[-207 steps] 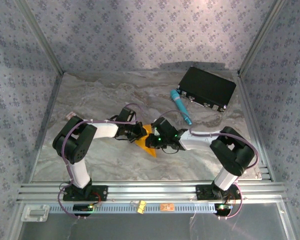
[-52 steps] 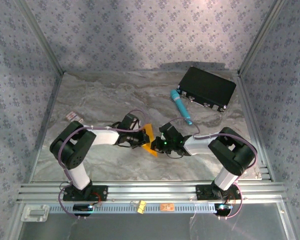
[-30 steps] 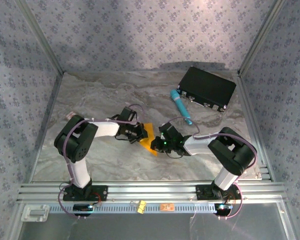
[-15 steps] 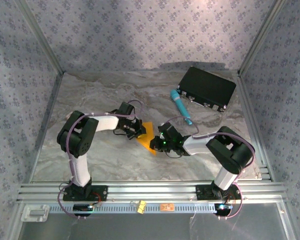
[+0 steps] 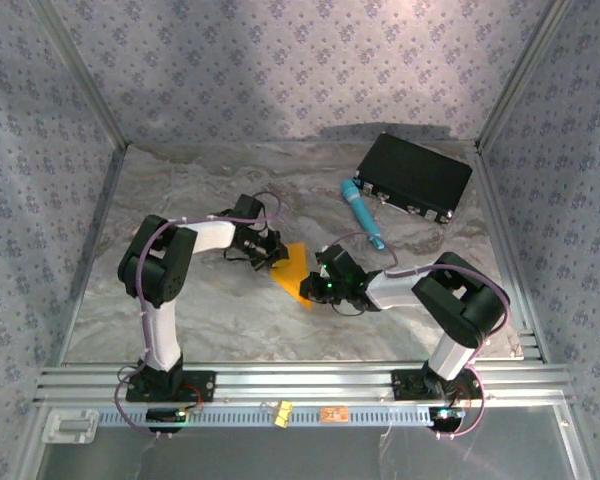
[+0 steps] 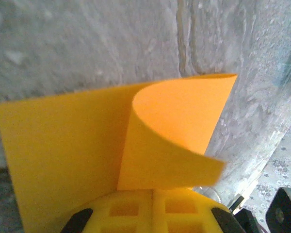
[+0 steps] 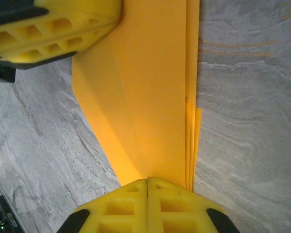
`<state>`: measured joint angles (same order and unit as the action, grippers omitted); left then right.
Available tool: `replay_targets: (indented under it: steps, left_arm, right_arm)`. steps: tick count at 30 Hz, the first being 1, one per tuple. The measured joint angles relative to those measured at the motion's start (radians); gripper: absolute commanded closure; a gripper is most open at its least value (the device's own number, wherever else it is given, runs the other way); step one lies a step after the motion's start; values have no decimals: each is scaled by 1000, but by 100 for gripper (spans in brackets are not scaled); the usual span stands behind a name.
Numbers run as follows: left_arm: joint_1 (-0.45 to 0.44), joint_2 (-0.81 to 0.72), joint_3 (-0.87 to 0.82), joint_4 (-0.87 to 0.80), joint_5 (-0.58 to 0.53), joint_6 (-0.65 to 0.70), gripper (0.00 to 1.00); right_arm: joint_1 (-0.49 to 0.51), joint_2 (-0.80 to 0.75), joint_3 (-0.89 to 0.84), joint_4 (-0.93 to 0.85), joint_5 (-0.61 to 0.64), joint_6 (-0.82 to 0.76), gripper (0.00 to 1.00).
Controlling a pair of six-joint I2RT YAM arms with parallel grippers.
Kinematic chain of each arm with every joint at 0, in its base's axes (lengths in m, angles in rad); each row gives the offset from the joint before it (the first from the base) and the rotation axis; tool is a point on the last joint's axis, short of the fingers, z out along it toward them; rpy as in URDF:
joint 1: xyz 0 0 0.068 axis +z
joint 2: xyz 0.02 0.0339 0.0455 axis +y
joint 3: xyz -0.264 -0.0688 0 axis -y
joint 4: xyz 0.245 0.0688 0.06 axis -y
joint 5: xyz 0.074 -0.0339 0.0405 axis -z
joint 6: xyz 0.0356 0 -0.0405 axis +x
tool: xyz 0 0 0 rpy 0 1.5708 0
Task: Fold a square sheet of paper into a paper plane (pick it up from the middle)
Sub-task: Fourth fold the wing at the center of the table.
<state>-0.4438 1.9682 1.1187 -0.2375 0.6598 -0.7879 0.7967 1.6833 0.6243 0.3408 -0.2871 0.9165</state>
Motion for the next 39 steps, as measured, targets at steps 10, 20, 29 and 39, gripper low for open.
replay_targets:
  steps: [10,20,29,39]
  left_arm:
    - [29,37,63,-45,6,29,97]
    - [53,50,92,-53,-16,42,96]
    - [71,60,125,-53,-71,64,95]
    - [101,72,151,-48,-110,98,94]
  right_arm:
    - [-7,0,0,-3,-14,-17,100]
    - [-7,0,0,-4,-17,-20,100]
    - [-9,-1,-5,1,-21,-27,100]
    - [-10,-8,-13,-12,-68,-31,100]
